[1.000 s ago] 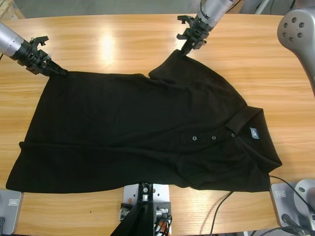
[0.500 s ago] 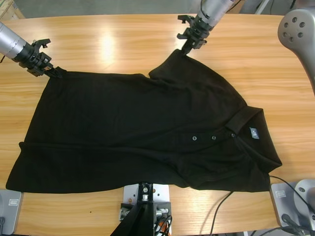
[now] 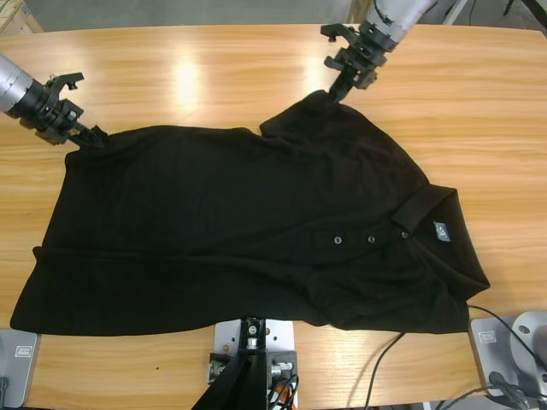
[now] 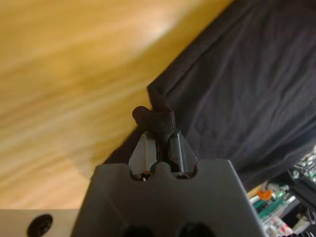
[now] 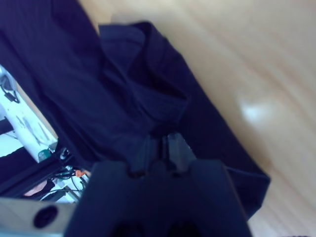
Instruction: Fold clothes
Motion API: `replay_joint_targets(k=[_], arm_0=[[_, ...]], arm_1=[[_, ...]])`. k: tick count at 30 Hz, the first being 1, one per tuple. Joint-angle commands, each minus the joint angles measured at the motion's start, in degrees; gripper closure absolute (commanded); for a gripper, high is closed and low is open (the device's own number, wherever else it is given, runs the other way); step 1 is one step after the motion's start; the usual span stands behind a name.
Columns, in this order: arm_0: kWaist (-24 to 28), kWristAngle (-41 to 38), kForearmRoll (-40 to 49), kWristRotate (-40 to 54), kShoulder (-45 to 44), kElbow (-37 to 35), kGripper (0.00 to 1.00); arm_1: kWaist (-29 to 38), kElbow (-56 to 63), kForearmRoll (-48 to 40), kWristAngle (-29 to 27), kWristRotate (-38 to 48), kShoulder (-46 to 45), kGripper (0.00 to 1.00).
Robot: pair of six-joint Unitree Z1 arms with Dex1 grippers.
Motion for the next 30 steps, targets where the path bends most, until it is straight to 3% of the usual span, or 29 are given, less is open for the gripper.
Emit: replay_joint_targets(k=[1,11,16,23,30], arm_0=[[-3.68,0.05,-2.24,-0.46,-5.79,7.14,1.000],[-3.37,0.72,-3.03,-0.56,-11.94,17.23,1.000],[-3.35,2.07,-3.03,-1.00,-13.51,17.20,1.000],[-3.58,2.51,-2.28,-1.32,-15.93,16.76,1.000],[-6.55,9.87,4.35,1.60,-18.25,13.05,1.000]], arm_1=[[-0.20,20.27,-12.21,-1.06,-0.75,-12.06,1.000],[1.75,38.85,-17.93,-0.75,1.83,-21.66,1.000],[3.28,49.38,-23.69,0.34,4.05,-28.53,1.000],[4.21,56.91,-23.99,0.89,9.14,-35.03,1.000],[3.42,61.63,-23.96,0.70,15.01,-39.57,1.000]])
